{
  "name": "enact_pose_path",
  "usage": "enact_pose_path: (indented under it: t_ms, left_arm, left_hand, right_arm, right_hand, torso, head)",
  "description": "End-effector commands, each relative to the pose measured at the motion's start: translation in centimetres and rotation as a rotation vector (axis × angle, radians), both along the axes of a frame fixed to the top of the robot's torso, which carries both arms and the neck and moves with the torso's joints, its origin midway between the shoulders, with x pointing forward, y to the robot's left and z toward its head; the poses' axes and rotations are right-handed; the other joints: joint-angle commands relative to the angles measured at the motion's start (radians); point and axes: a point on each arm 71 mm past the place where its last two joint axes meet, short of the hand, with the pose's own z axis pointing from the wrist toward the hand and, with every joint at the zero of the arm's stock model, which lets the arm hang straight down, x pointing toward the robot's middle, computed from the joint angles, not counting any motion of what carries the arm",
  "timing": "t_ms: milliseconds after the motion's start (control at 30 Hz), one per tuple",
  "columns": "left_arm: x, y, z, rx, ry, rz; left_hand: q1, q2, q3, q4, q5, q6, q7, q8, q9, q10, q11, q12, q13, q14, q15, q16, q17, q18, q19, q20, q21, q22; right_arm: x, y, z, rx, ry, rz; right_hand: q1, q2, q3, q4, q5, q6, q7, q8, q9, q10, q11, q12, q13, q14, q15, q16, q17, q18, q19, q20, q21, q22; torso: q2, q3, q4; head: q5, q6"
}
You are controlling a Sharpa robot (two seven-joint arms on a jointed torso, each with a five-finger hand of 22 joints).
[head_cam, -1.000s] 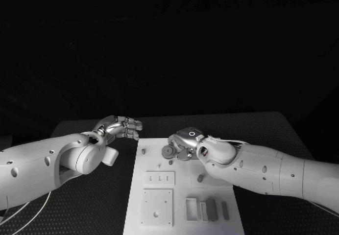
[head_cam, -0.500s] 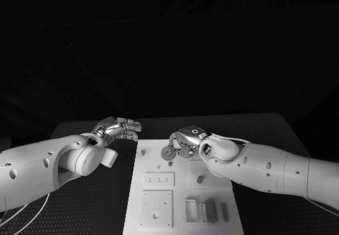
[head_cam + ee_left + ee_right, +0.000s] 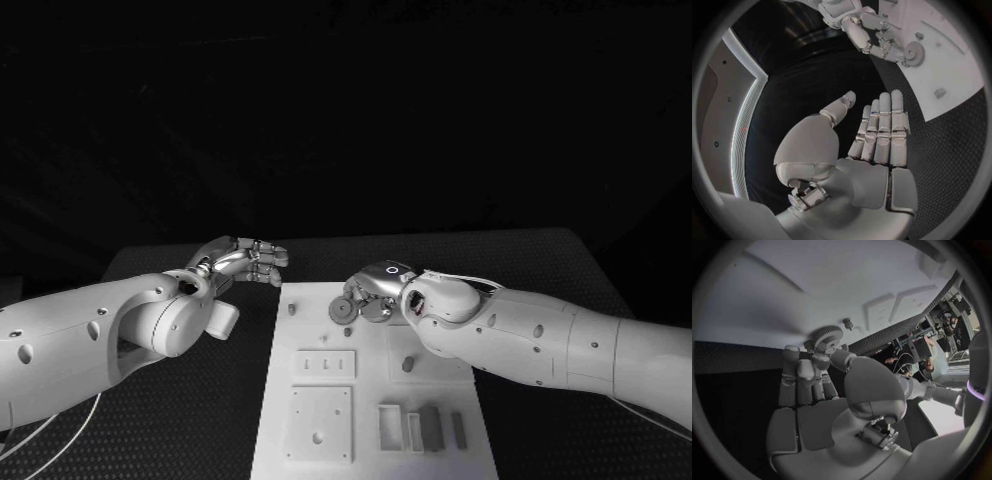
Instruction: Assemble the parts on the task board
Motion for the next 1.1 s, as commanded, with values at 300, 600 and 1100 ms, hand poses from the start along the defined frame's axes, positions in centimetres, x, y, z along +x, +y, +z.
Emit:
enact_pose_path:
  t_ms: [300,600,1100]
  left_arm:
    - [0.0,-0.1,0.2,-0.003,-0.007,-0.012]
    - [-0.2,0.0,0.2,-0.004,-0.007,-0.010]
    - [-0.1,0.3,0.2,-0.003,-0.009,-0.003]
  left_hand:
    - [-0.004,-0.004,-0.003,0.001,-0.001,-0.008,0.000,-0.007,0.002,-0.003,0.000,-0.005,0.000,0.003,0.003,-0.006,0.002,0.019,-0.005,-0.001,-0.006,0.001]
    - [-0.004,-0.003,-0.003,0.001,-0.001,-0.009,0.000,-0.008,0.002,-0.002,0.000,-0.005,0.001,0.003,0.003,-0.007,0.003,0.019,-0.005,-0.001,-0.006,0.002]
    - [-0.003,-0.004,-0.002,0.000,-0.001,-0.009,0.001,-0.008,0.002,-0.002,0.000,-0.006,0.001,0.004,0.003,-0.008,0.005,0.019,-0.004,-0.001,-0.007,0.002]
  right_arm:
    - [-0.1,-0.2,-1.2,-0.073,0.084,0.008]
    - [-0.2,-0.6,-1.3,-0.083,0.086,0.004]
    - [-0.6,-2.3,-0.2,0.015,-0.006,-0.013]
  right_hand:
    - [-0.028,0.011,0.028,-0.016,0.003,-0.002,0.000,0.010,0.005,0.002,-0.006,0.007,0.002,0.000,-0.007,0.007,0.001,0.008,-0.002,0.000,0.011,0.020]
    - [-0.037,0.014,0.037,-0.024,0.003,0.007,0.001,0.018,0.008,0.003,-0.005,0.009,0.003,0.000,-0.007,0.009,0.001,0.008,-0.003,0.000,0.014,0.019]
    - [-0.044,0.010,0.046,-0.028,0.003,0.018,0.006,0.026,0.011,0.005,-0.001,0.011,0.002,0.001,-0.003,0.011,0.000,0.008,-0.001,-0.001,0.018,0.018]
  torso:
    - [-0.001,-0.0008,-0.0030]
    - [0.000,-0.0003,-0.0038]
    - [-0.001,0.0010,-0.0022]
  head:
    - [0.004,-0.004]
    - [0.003,-0.002]
    - [-0.004,0.001]
